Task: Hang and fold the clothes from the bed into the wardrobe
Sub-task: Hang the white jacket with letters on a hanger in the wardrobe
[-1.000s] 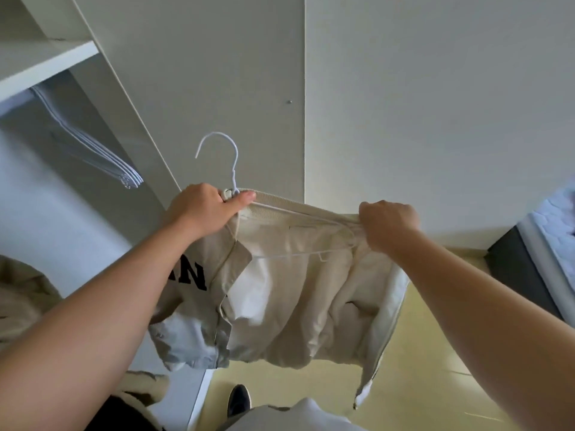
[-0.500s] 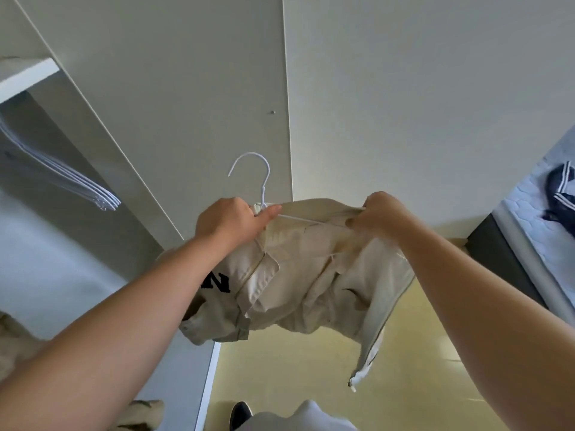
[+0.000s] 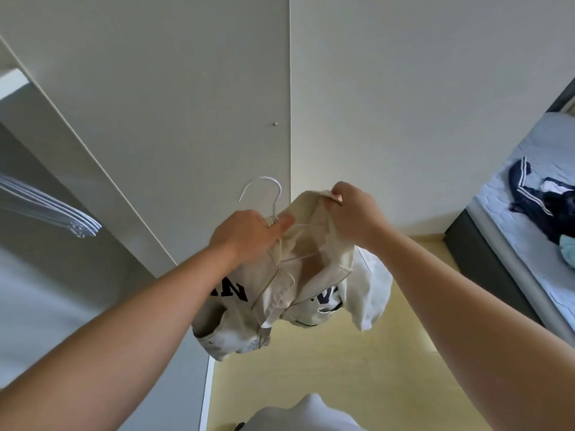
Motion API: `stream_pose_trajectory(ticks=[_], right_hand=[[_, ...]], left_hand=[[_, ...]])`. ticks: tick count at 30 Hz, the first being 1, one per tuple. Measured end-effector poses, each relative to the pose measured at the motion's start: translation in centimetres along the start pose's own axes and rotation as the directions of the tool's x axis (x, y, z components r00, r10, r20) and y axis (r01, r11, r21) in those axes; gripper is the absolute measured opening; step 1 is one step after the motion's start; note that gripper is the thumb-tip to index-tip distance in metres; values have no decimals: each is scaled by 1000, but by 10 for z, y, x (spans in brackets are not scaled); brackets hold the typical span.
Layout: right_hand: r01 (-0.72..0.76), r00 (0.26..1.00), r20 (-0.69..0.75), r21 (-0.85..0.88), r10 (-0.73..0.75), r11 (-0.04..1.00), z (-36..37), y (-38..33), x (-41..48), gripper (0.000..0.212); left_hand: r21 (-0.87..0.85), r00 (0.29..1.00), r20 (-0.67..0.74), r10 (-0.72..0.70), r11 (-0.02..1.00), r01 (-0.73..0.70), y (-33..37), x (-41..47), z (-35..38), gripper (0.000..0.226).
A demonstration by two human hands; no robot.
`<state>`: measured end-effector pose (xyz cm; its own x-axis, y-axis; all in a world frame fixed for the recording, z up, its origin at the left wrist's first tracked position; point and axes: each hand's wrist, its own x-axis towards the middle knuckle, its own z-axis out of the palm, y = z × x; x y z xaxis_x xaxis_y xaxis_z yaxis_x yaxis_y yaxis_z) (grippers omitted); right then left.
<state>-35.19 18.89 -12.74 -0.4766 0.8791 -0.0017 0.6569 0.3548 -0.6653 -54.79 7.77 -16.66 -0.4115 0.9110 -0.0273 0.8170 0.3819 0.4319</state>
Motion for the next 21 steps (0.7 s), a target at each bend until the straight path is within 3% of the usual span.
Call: stream_pose_trajectory(ticks=[2,5,7,10,13,16,18,21], right_hand=[[33,990,139,-27,-29,999,5,-7,-8,16],[-114,910,412,139,47,984,0,-7,-16,9],[-108,895,443,103,52,989,-8,-1,-16,11],[-175,974,169,153,149,973,-9,12,-11,20],[-248,959,-89,192,268,950,0,28,-11,24],[-262,936,-205,135,286,956,7,45,-15,13],[-303,918,-251,58,308,951,12,53,-17,19],[-467,870,-220,-81,441,881,23,60,-23,38]], left_hand=[[-84,1000,-13,-8,996,7,-3,7,-3,90],[-199,988,-145,-59,979,29,-7,8,-6,62],[-199,974,-223,-34,980,-11,-10,7,-7,48],[-222,967,-253,-7,974,-51,-13,8,-11,57],[-247,964,-266,-28,968,-39,-15,9,-16,61],[-276,951,-300,-74,961,-12,-17,9,-18,74],[-278,939,-332,-84,960,-12,-17,9,-18,78],[-296,928,-362,-89,955,-24,-11,5,-21,67]])
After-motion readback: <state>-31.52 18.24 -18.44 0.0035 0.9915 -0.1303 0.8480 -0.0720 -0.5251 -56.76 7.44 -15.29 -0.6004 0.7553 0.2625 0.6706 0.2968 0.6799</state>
